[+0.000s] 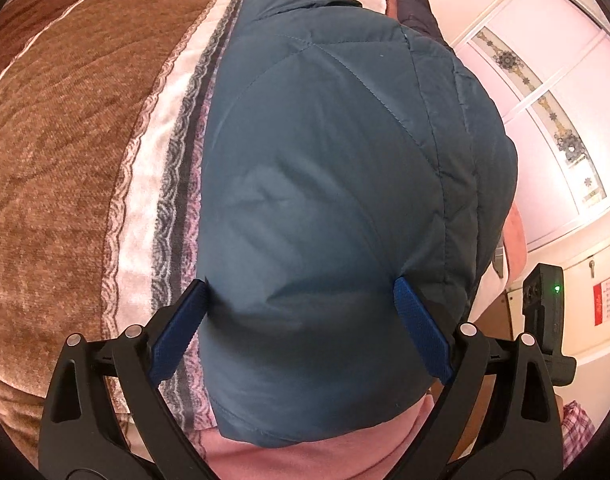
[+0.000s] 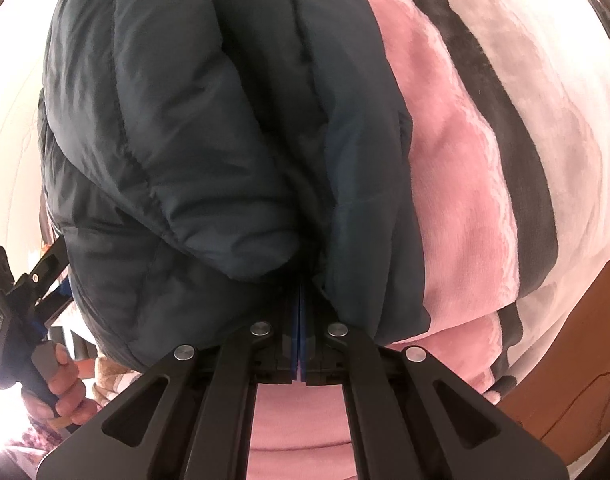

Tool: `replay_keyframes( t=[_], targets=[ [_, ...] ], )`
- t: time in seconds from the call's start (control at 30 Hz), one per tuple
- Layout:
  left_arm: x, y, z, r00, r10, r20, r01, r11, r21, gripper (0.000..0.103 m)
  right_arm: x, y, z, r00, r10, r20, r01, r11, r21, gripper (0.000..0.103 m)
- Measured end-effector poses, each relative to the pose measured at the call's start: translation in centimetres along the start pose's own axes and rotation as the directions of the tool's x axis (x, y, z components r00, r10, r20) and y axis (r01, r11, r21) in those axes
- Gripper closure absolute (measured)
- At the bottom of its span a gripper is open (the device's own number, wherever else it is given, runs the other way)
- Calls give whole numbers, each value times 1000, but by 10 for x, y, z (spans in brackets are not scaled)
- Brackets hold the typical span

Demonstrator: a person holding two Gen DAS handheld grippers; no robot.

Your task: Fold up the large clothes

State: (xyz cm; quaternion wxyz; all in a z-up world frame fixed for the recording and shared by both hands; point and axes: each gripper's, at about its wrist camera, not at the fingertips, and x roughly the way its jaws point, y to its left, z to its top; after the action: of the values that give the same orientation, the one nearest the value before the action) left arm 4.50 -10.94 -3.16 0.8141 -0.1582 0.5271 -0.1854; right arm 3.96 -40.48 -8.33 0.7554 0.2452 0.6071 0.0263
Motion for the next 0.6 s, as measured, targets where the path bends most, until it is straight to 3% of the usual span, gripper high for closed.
replay_keyframes(
  t=[0.6],
  targets=[
    [0,2,2,1000,-6,-3,5,1000,-22,10,-10,-26,2,998,59,21,-60,998,21,103]
  ],
)
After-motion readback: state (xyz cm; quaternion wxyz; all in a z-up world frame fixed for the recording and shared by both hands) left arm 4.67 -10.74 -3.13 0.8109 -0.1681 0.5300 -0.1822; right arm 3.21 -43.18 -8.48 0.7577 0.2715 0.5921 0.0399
